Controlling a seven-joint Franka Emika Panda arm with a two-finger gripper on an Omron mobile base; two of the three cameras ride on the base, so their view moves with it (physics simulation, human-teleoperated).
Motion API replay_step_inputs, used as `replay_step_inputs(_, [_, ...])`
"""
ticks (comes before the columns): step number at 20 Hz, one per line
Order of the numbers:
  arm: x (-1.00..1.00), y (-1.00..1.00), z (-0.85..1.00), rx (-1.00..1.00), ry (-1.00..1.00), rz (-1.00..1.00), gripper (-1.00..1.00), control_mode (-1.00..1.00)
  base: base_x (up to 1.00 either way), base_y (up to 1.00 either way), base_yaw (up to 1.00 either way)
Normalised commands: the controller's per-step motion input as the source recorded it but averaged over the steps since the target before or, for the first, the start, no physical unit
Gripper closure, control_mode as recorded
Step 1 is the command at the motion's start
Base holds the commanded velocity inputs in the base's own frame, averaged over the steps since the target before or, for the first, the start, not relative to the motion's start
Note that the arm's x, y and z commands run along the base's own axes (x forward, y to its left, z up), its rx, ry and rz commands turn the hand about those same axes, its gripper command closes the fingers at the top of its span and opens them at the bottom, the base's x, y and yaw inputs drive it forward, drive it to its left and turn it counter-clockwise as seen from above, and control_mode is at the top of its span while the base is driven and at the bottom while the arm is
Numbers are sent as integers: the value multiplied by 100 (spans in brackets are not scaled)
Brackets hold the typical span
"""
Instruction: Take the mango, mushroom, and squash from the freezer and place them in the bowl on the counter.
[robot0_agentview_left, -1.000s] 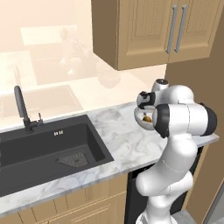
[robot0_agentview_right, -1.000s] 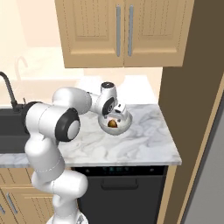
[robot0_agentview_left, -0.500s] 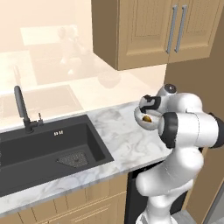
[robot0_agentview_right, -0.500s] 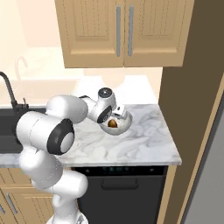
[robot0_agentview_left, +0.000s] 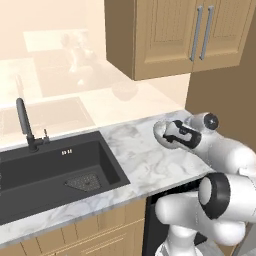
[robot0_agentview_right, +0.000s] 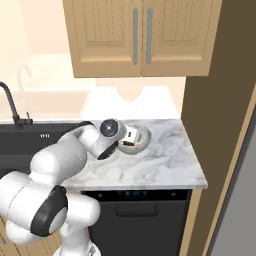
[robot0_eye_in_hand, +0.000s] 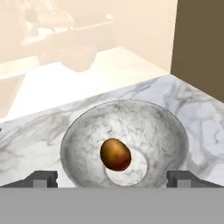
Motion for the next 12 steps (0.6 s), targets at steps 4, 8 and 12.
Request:
replay_step_inputs(4, [-72,2,94,-8,-10,0,-100,-100,0,0,0])
replay_step_inputs(8, [-78,2,66,0,-7,0,-100,-100,0,0,0])
replay_step_inputs(12, [-80,29,82,-5,0,-2,-100,-100,0,0,0])
